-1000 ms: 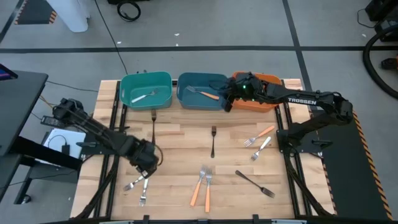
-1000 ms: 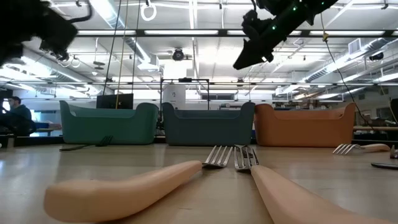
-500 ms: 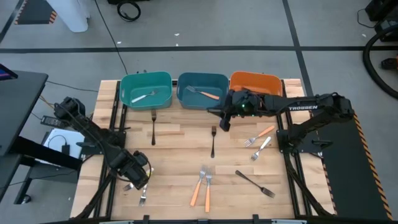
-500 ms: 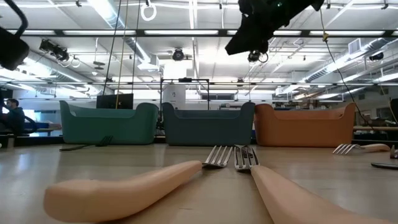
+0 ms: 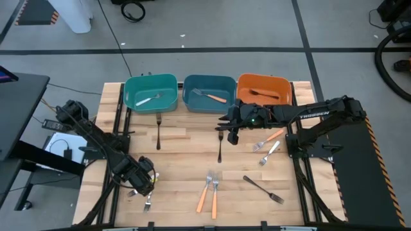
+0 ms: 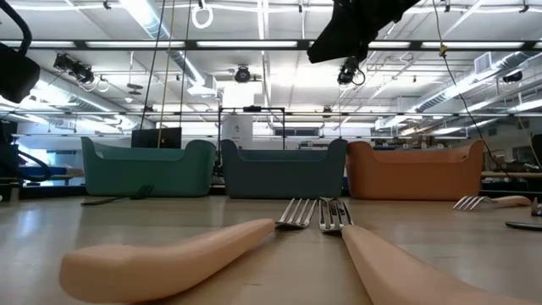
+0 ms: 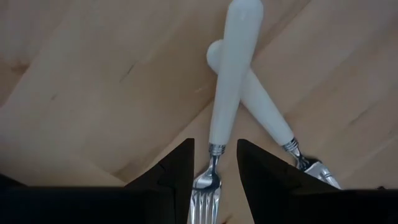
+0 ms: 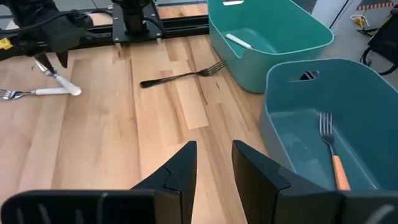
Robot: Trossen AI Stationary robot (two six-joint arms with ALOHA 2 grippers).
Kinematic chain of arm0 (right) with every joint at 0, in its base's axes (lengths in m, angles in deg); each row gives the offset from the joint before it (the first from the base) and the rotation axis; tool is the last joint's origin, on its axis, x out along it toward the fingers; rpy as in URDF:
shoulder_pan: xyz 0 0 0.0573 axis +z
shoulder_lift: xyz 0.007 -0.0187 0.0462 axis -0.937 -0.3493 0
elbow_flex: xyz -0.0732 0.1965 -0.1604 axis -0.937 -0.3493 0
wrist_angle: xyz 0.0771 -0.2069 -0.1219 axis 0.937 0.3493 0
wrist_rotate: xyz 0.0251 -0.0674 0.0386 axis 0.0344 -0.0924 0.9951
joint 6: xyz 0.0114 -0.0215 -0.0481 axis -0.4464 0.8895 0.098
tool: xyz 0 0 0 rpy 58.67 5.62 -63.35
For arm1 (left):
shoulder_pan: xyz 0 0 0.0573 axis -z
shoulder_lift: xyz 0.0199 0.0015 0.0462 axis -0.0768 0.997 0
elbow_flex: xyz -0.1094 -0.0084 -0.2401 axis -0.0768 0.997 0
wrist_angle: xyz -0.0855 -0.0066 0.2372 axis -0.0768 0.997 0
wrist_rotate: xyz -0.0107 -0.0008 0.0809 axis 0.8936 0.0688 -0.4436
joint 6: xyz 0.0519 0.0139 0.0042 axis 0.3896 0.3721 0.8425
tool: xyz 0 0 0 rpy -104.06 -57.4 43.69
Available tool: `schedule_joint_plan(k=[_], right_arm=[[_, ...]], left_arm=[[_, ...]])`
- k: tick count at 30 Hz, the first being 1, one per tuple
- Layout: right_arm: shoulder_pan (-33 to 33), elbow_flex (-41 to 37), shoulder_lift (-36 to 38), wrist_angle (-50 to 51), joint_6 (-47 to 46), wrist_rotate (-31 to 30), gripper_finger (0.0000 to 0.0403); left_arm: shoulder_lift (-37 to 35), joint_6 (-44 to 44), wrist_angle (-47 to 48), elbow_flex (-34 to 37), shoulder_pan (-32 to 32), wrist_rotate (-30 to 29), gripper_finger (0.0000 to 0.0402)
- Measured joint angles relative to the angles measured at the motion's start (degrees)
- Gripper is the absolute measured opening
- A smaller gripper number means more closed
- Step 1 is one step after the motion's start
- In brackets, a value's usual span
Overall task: Sort silverware by color (type)
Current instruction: Put the top left white fork into the light green bin
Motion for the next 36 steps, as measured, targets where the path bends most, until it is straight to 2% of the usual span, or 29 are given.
schedule_joint_plan(k=[19, 22, 27, 36], right_arm=[[1.1, 0.0, 0.0, -0.5, 0.0, -1.2, 0.011], [1.1, 0.0, 0.0, -0.8, 0.0, -1.2, 0.011], [1.1, 0.0, 0.0, -0.8, 0.0, -1.6, 0.011], [0.8, 0.0, 0.0, -0.8, 1.0, -1.6, 0.011]], left_arm=[[11.6, -1.2, -3.3, -0.4, 0.8, 0.8, 0.0129], [11.8, -1.4, -3.1, -0.4, 0.8, 1.1, 0.0111], [11.9, -1.4, -2.6, -0.4, 0.7, 2.2, 0.0049], [9.8, -1.4, -2.8, -1.1, -0.1, 2.7, 0.0049]])
